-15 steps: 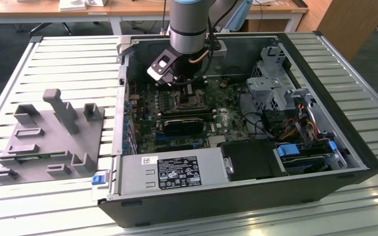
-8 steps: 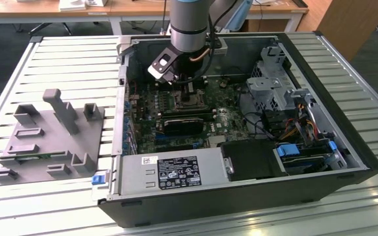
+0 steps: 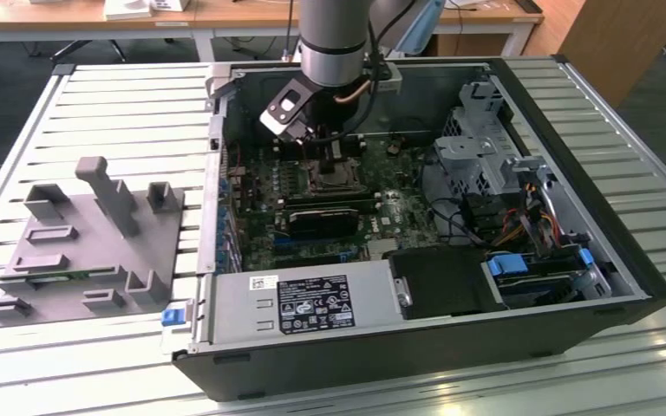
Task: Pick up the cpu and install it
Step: 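Close the cpu cover, then install the first cpu locking lever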
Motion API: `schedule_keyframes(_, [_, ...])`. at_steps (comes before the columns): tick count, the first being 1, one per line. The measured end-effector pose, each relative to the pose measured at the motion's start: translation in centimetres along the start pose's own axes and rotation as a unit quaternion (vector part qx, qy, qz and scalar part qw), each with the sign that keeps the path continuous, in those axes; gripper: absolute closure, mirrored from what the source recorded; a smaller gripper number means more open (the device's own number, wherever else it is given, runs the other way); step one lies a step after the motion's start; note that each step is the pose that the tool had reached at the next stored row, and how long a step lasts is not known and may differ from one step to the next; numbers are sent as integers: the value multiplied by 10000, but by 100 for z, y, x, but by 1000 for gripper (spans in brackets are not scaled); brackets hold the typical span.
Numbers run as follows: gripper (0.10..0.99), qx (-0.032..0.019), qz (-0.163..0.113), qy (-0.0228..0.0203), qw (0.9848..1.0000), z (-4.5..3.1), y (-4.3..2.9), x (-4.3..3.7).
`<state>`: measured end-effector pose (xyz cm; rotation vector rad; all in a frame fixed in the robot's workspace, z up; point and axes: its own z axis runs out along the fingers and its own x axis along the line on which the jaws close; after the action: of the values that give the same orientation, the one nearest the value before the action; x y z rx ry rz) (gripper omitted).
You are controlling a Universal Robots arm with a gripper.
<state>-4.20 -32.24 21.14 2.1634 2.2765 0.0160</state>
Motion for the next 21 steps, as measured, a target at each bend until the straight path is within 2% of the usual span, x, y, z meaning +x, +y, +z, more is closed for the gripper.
schedule_keyframes(6, [980, -1, -1, 1, 10000, -14, 5, 0])
schedule_keyframes(14, [980, 0, 0, 1, 10000, -14, 96, -3])
schedule_keyframes(21, [980, 0, 0, 1, 10000, -19, 118, -4])
